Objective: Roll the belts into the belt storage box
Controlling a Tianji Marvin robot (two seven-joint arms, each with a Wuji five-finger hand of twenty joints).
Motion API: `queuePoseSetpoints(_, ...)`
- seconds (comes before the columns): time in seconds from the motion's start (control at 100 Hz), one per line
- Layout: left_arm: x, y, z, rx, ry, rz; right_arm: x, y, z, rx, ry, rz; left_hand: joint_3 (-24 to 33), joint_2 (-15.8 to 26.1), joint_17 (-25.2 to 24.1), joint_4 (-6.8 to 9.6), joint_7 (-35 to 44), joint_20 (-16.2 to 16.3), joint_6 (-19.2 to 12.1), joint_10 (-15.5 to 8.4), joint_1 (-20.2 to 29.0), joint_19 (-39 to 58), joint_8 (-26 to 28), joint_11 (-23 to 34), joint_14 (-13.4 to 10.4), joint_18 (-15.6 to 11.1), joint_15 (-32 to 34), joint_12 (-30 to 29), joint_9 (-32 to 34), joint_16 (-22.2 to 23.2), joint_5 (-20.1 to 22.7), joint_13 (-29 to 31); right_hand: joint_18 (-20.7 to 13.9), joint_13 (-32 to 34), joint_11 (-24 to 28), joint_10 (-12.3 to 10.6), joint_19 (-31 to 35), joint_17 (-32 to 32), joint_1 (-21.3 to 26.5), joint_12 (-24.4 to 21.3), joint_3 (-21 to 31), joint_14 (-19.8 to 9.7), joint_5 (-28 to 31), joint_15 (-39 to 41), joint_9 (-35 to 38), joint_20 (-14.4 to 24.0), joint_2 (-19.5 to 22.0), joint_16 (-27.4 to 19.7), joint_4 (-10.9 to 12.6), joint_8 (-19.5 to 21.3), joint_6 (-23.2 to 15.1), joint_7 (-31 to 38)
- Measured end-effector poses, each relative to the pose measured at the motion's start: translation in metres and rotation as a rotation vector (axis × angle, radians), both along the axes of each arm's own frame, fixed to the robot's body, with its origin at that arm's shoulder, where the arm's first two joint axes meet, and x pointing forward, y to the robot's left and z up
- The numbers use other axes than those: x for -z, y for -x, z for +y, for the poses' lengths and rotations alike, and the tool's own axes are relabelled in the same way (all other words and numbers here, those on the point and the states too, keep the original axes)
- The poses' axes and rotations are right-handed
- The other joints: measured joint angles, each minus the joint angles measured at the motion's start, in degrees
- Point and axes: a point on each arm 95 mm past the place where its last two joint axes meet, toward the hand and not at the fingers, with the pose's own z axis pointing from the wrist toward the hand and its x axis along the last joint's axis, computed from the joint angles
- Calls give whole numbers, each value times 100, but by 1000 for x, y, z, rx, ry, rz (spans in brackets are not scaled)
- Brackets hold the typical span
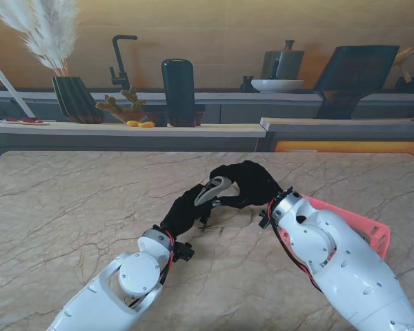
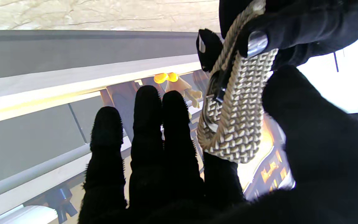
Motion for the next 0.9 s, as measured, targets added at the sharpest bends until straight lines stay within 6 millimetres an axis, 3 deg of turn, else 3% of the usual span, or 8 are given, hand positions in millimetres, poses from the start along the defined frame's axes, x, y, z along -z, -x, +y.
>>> queuePoseSetpoints(0.15,1,-2,0,-1,-18,-11,2,1,-1,20,1,28,2,1,-2,0,10,1,0,0,0,2,4,35,0,2,9,49,-1,2,-10,0,47,-2,6,138,-15,-59,-102,12,-371,117,9,0,-56,70,71,0,0,75,237,-261)
queuePoseSetpoints(0.35,2,-2,0,1,-38,-28,4,2,2,20,-26,55,8,2,-10,0,74,1,0,0,2,2,6,46,0,2,16,50,-46,3,-64,0,76,127,35,149,-15,2,-70,16,-43,149,321,8,158,131,113,0,0,279,266,-270)
queuePoseSetpoints(0.39,2,-2,0,2,-39,-30,4,2,2,16,-32,62,8,2,-11,0,74,1,0,0,3,2,6,46,0,2,17,50,-46,3,-64,0,79,255,35,144,-15,21,160,16,21,152,475,19,331,132,189,4,0,309,194,-185)
queuePoseSetpoints(0.46,3,-2,0,5,-45,-35,5,2,4,6,-32,72,8,2,-12,0,78,1,0,0,3,2,7,46,0,2,17,50,-52,3,-64,0,82,471,22,78,-15,92,662,13,0,153,517,25,614,132,192,63,-3,-264,44,530)
queuePoseSetpoints(0.53,3,-2,0,9,-52,-41,5,1,6,-6,-39,86,8,2,-12,-11,87,1,0,0,3,2,8,46,0,2,17,50,-57,3,-64,0,120,710,22,4,-14,164,1065,13,-143,155,517,135,991,132,196,87,-247,-841,-47,1365)
queuePoseSetpoints(0.76,4,-2,0,17,-59,-52,8,-5,13,11,-94,65,0,-1,-13,2,89,2,-11,-1,4,2,-142,-30,1,2,-85,-49,-57,-3,-65,0,213,1154,29,-146,104,314,1245,-9,-179,168,1161,379,1823,132,105,214,-394,-1358,-218,1760)
queuePoseSetpoints(0.81,3,-2,0,17,-61,-58,9,-5,14,16,-101,58,40,-100,-14,122,67,2,-11,-1,4,-10,-343,-179,14,2,-195,-215,-48,-66,-63,0,217,1154,29,-157,137,315,1242,-56,-179,169,1201,379,1885,132,105,215,-466,-1417,-244,1761)
queuePoseSetpoints(0.9,3,-3,1,12,-59,-60,9,-5,15,24,-68,19,1486,-887,-143,130,-418,-60,-11,-4,-781,-204,-587,-867,24,-13,-577,-252,-91,-218,-40,-120,219,1154,29,-202,182,369,1227,-92,-181,169,1214,379,1940,129,101,215,-582,-1478,-382,1761)
